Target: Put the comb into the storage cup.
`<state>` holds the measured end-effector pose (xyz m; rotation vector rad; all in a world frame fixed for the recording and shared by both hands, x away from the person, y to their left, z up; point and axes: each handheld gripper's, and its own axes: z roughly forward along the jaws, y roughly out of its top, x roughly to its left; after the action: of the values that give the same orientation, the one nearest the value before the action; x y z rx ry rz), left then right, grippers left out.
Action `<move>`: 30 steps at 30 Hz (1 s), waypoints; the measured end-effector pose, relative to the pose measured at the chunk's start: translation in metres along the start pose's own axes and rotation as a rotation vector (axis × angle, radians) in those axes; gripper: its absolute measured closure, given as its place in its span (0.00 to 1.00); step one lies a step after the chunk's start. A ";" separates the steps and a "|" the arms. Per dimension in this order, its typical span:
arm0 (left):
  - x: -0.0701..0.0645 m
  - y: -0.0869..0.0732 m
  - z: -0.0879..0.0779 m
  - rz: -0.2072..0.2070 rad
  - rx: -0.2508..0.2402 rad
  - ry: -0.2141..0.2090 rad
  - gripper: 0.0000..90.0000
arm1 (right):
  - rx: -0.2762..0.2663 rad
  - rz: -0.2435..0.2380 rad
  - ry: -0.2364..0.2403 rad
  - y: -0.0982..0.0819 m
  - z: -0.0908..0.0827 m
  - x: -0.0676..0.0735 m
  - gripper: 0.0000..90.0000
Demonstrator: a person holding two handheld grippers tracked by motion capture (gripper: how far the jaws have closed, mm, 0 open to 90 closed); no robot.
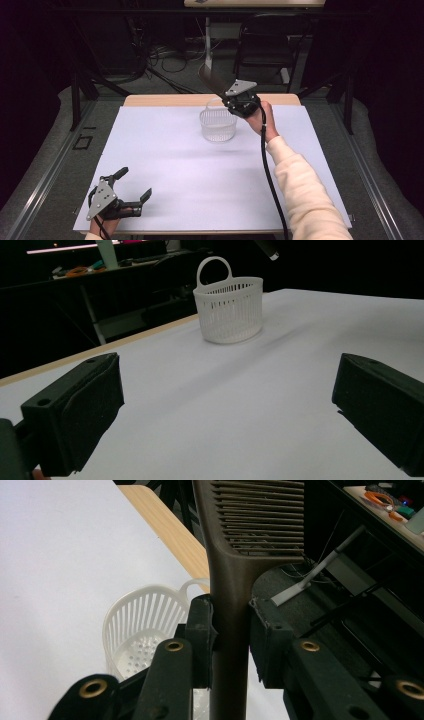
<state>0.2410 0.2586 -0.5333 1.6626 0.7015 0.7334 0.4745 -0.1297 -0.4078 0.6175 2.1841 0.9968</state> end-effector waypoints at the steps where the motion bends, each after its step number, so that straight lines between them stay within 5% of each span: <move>1: 0.000 0.000 0.000 -0.001 0.000 0.000 0.00 | 0.000 -0.002 0.001 0.000 0.001 0.000 0.80; 30: 0.000 0.000 0.000 -0.006 0.001 0.003 0.00 | -0.065 -0.017 0.000 0.005 0.013 0.006 0.80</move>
<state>0.2413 0.2589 -0.5334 1.6605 0.7085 0.7312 0.4800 -0.1165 -0.4125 0.5679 2.1441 1.0550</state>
